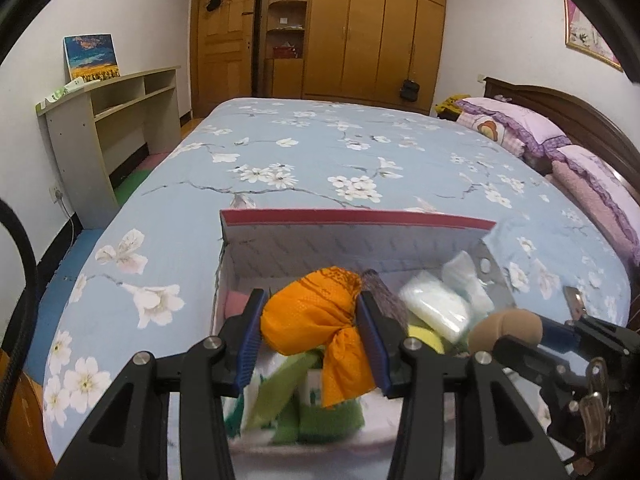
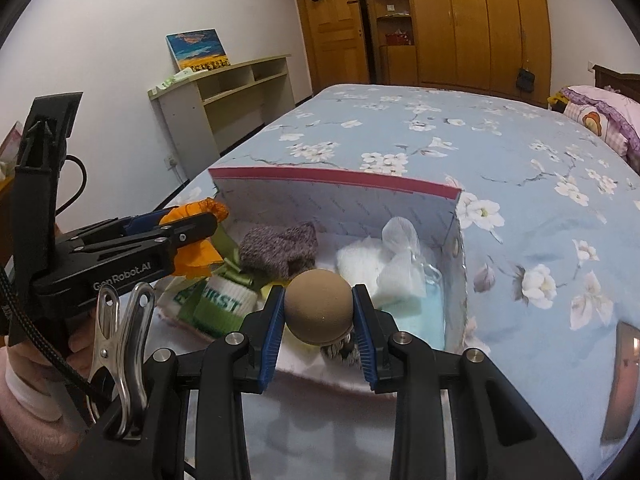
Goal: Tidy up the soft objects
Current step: 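Carry the orange cloth and tan ball over the box with both grippers, then open both grippers to drop the orange cloth and tan ball into the box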
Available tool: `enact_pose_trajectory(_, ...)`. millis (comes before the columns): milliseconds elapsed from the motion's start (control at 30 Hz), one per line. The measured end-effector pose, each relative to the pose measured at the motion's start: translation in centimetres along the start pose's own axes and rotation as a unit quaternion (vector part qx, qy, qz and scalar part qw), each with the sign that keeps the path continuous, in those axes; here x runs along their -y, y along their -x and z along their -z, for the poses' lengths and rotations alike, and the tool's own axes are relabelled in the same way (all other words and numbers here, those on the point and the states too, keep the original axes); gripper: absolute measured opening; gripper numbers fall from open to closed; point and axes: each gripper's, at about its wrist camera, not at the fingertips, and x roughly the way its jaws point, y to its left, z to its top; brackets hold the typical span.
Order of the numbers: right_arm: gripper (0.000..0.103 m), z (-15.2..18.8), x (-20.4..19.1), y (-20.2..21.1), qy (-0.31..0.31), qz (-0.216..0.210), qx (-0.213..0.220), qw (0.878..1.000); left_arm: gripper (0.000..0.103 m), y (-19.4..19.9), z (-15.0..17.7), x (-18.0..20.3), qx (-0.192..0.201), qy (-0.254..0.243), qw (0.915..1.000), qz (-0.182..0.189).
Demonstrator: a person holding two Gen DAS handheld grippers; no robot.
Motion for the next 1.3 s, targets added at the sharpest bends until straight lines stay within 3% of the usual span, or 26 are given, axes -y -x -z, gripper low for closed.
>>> enact_pose_trajectory(400,0.034,-1.2,0.7,-4.3,0.001,0.016,-0.002,1.0,0.048,-4.6,-0.5,-1.0,-0.014,0.016,0.9997,-0.011)
enact_pose_trajectory(700,0.034,-0.6,1.6,-5.9,-0.003,0.028,-0.013,1.0,0.049,-6.0,0.3,-1.0,-0.025,0.015,0.9995,-0.015)
enact_pose_trajectory(833,0.034,-0.6,1.7,-5.9,-0.004,0.025,-0.01,1.0,0.06,-6.0,0.4,-0.9,-0.026,0.013,0.9994,-0.018)
enact_pose_trajectory(1300,0.047,-0.9,0.8,-3.5,0.004,0.023,0.029,0.999,0.071,-3.4,0.4,-0.4,-0.021,0.017,0.9994,-0.02)
